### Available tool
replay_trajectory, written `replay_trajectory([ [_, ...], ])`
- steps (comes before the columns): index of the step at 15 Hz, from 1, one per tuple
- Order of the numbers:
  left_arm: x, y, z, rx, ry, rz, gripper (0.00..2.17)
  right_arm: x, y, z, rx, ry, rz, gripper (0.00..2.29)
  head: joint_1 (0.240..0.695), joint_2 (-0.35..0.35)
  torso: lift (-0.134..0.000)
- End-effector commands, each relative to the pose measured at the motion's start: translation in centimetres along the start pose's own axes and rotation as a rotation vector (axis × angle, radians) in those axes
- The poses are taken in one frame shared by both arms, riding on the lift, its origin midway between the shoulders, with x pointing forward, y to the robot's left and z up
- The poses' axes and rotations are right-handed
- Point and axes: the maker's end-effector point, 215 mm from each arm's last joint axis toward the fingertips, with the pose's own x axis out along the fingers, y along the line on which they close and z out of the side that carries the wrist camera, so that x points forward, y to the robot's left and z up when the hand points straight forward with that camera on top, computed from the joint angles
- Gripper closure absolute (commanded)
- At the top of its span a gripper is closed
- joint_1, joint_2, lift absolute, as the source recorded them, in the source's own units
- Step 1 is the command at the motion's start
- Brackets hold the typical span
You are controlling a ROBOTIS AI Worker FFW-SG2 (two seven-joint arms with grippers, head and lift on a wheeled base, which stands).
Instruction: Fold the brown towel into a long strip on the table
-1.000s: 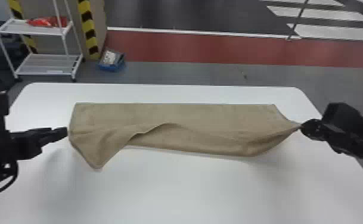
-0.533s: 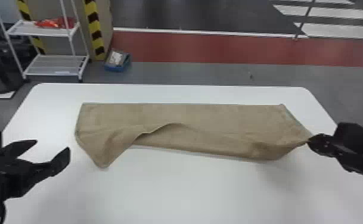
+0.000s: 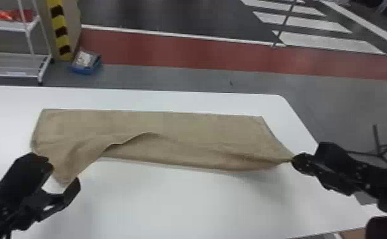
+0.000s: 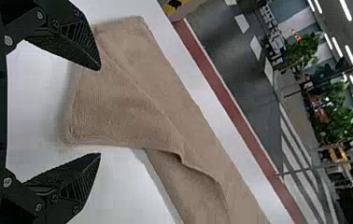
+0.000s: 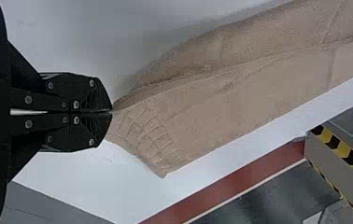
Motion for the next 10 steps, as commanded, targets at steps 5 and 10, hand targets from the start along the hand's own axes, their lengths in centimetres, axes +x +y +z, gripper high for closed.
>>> replay_trajectory([
  [5,1.7,-1.1,-3.5,-0.068,0.199,-0.132,0.33,-0.5,0.7,-2.0,0.023,0.015,0.003,1.48,0.695,-0.32,-0.123],
  [10,2.4,-0.1,-4.6,-0.069,0.233,-0.146,0.33,-0.1,1.0,-2.4,0.023,0.015,0.005,1.48,0.695,-0.303,-0.123],
])
